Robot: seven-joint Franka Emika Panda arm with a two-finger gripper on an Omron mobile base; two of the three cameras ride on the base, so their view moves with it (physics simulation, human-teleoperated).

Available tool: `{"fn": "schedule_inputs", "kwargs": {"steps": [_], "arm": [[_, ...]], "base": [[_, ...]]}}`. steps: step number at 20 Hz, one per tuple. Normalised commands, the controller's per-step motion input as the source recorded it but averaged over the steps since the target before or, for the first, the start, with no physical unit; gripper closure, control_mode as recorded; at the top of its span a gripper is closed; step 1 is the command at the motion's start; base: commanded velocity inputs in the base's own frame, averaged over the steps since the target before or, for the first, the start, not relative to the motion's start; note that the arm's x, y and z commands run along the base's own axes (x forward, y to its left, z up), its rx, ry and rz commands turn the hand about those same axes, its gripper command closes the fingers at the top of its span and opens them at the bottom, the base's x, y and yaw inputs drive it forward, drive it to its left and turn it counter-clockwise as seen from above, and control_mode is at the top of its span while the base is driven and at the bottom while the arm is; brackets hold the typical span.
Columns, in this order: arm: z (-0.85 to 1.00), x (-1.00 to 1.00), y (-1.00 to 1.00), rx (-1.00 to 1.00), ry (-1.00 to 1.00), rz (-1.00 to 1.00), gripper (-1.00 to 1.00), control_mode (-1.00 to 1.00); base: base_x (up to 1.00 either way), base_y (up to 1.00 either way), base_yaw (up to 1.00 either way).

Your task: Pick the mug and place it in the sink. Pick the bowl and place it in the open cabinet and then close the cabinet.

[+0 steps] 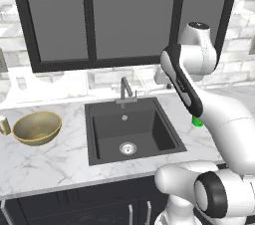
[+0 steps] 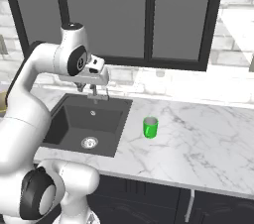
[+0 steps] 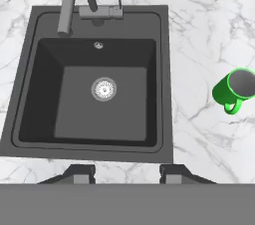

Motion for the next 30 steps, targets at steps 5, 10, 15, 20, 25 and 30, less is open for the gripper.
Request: {"fn": "schedule_inputs", "kwargs": {"steps": [5, 10, 15, 20, 25, 30], "arm": [[-0.1, -0.22, -0.04, -0.06, 0.01, 0.0, -1.0, -1.0], [-0.07, -0.33, -0.09, -0.01, 0.08, -0.01, -1.0, -1.0], [-0.12, -0.07, -0.14, 0.0, 0.14, -0.06, -1.0, -1.0], [-0.13, -0.01, -0.34, 0.0, 0.14, -0.07, -1.0, -1.0], [-0.24, 0.0, -0.53, 0.0, 0.13, -0.06, -1.0, -1.0], [-0.26, 0.0, -0.5, 0.0, 0.11, -0.08, -1.0, -1.0]], "base": [[0.0, 0.0, 0.0], [0.0, 0.0, 0.0], [0.0, 0.0, 0.0], [0.0, 0.0, 0.0], [0.0, 0.0, 0.0], [0.0, 0.0, 0.0]]}}
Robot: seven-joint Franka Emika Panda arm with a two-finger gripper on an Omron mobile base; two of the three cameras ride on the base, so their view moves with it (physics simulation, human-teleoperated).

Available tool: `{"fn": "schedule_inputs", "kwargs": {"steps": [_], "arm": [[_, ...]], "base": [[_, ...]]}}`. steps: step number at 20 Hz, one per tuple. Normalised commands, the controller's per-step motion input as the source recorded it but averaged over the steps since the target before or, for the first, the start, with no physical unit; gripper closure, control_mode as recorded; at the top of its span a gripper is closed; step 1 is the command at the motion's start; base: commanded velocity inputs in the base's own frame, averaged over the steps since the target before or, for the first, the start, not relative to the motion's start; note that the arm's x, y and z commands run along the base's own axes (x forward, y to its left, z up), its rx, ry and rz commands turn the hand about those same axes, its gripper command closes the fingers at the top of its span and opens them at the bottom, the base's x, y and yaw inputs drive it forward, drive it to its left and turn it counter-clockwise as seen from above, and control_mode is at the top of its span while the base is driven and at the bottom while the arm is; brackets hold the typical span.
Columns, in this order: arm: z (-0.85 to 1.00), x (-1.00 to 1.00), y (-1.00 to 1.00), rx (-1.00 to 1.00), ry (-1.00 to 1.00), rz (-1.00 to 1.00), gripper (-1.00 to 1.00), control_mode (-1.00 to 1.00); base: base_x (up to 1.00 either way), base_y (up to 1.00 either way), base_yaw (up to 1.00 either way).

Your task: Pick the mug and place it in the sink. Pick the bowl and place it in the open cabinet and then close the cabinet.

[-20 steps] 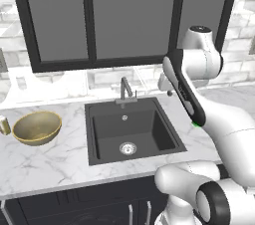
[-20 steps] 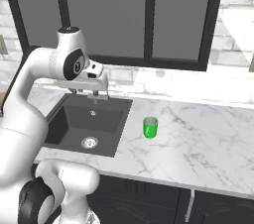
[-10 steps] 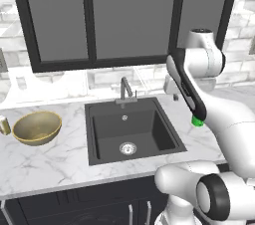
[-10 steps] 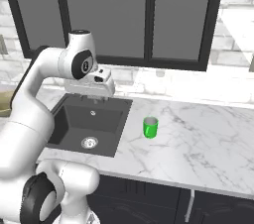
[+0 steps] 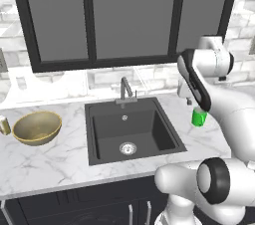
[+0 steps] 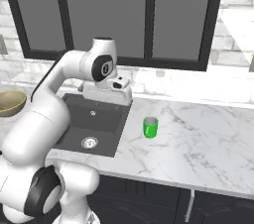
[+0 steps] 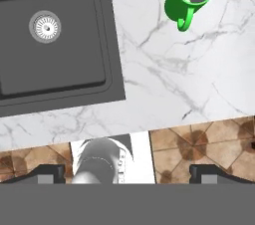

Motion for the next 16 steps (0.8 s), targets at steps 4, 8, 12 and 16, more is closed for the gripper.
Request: {"fn": "schedule_inputs", "kwargs": {"steps": [4, 8, 12, 16], "arm": [[-0.31, 0.0, -0.4, 0.0, 0.11, -0.08, -1.0, -1.0], [-0.46, 0.0, -0.16, 0.0, 0.09, -0.08, -1.0, -1.0], [-0.47, 0.0, -0.16, 0.0, 0.0, -0.03, -1.0, -1.0], [-0.38, 0.0, -0.21, 0.0, 0.0, 0.0, -1.0, -1.0]], "base": [[0.0, 0.0, 0.0], [0.0, 0.0, 0.0], [0.0, 0.0, 0.0], [0.0, 0.0, 0.0]]}}
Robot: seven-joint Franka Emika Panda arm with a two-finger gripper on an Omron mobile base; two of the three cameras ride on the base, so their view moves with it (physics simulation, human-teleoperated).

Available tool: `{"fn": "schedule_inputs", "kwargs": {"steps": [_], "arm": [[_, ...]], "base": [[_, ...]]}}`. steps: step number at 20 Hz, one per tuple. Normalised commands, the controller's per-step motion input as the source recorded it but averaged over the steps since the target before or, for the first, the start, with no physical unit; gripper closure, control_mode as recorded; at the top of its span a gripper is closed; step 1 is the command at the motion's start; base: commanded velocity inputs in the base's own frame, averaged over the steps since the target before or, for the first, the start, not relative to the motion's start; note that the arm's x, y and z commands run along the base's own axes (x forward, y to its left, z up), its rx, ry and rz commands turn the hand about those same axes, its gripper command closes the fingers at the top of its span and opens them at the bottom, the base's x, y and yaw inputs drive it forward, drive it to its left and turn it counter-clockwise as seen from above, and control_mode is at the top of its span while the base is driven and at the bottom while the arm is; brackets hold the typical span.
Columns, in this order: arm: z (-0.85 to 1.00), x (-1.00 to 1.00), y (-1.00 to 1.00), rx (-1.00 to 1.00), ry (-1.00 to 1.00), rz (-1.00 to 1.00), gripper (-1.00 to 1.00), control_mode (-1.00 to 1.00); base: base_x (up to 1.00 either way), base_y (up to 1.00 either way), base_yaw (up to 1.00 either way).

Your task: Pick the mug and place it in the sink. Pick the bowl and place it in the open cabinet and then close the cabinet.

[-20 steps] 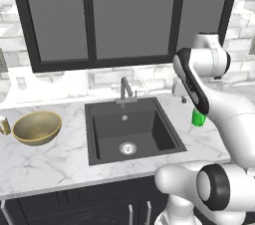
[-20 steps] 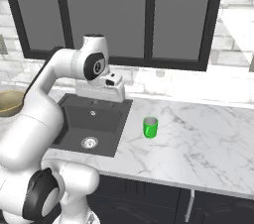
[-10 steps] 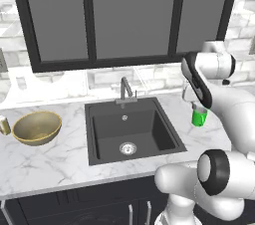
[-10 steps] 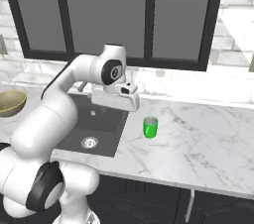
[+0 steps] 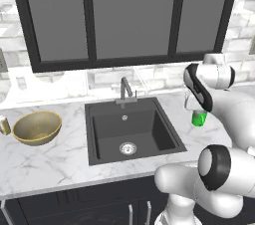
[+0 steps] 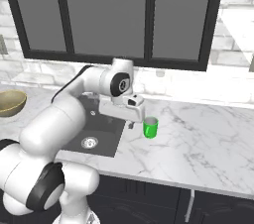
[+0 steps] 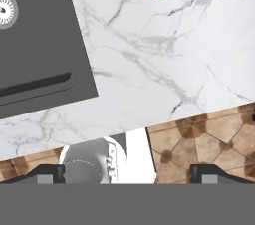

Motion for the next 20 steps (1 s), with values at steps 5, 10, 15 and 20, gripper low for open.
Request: {"fn": "schedule_inputs", "kwargs": {"steps": [5, 10, 15, 20], "arm": [[-0.33, 0.0, -0.25, 0.0, 0.0, 0.0, -1.0, -1.0], [-0.22, 0.02, -0.2, -0.01, -0.03, 0.0, -1.0, -1.0], [-0.05, 0.0, -0.25, 0.0, -0.01, 0.0, -1.0, -1.0], [-0.1, 0.17, -0.2, -0.02, 0.0, 0.0, -1.0, -1.0]], "base": [[0.0, 0.0, 0.0], [0.0, 0.0, 0.0], [0.0, 0.0, 0.0], [0.0, 0.0, 0.0]]}}
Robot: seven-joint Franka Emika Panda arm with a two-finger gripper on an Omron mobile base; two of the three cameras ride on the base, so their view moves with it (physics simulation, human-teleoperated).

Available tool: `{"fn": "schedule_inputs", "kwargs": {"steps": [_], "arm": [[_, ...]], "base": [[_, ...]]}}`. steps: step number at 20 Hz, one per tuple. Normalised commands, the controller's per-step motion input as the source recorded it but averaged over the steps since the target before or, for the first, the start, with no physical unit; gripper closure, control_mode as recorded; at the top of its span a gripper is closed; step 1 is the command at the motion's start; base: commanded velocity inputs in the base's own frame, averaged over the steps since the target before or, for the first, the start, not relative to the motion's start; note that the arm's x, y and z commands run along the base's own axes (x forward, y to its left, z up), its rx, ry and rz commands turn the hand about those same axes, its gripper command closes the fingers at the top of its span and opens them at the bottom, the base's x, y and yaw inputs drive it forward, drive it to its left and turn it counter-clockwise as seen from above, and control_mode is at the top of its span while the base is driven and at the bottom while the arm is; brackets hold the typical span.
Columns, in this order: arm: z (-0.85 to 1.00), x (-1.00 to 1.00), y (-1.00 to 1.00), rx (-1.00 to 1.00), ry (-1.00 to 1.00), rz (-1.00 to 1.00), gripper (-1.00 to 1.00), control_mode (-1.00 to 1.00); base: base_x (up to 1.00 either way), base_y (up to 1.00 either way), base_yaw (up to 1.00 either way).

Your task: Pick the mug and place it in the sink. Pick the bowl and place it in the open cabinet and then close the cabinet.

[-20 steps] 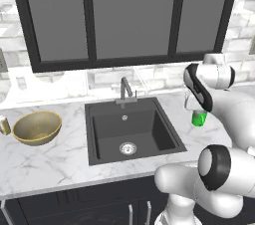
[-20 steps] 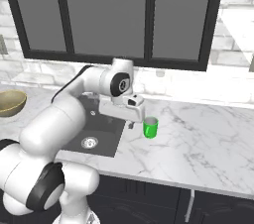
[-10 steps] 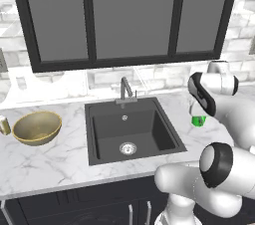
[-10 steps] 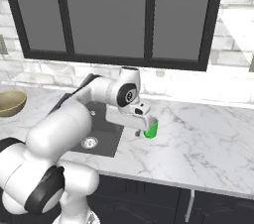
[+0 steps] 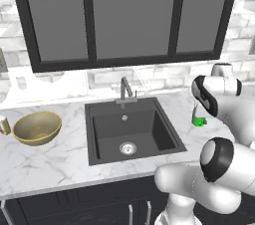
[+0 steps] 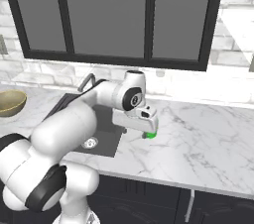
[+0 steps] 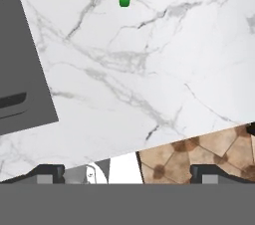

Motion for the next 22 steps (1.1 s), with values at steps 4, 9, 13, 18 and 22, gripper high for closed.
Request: {"fn": "schedule_inputs", "kwargs": {"steps": [4, 9, 13, 18, 22], "arm": [[-0.02, 0.12, -0.1, -0.01, 0.0, 0.0, -1.0, -1.0], [0.0, 0.1, -0.01, -0.02, 0.0, 0.0, -1.0, -1.0], [0.0, 0.06, 0.0, 0.0, 0.0, 0.0, -1.0, -1.0], [-0.01, 0.14, 0.0, 0.0, 0.0, 0.0, -1.0, -1.0], [-0.02, 0.08, 0.0, 0.0, 0.0, 0.0, -1.0, -1.0]], "base": [[0.0, 0.0, 0.0], [0.0, 0.0, 0.0], [0.0, 0.0, 0.0], [0.0, 0.0, 0.0], [0.0, 0.0, 0.0]]}}
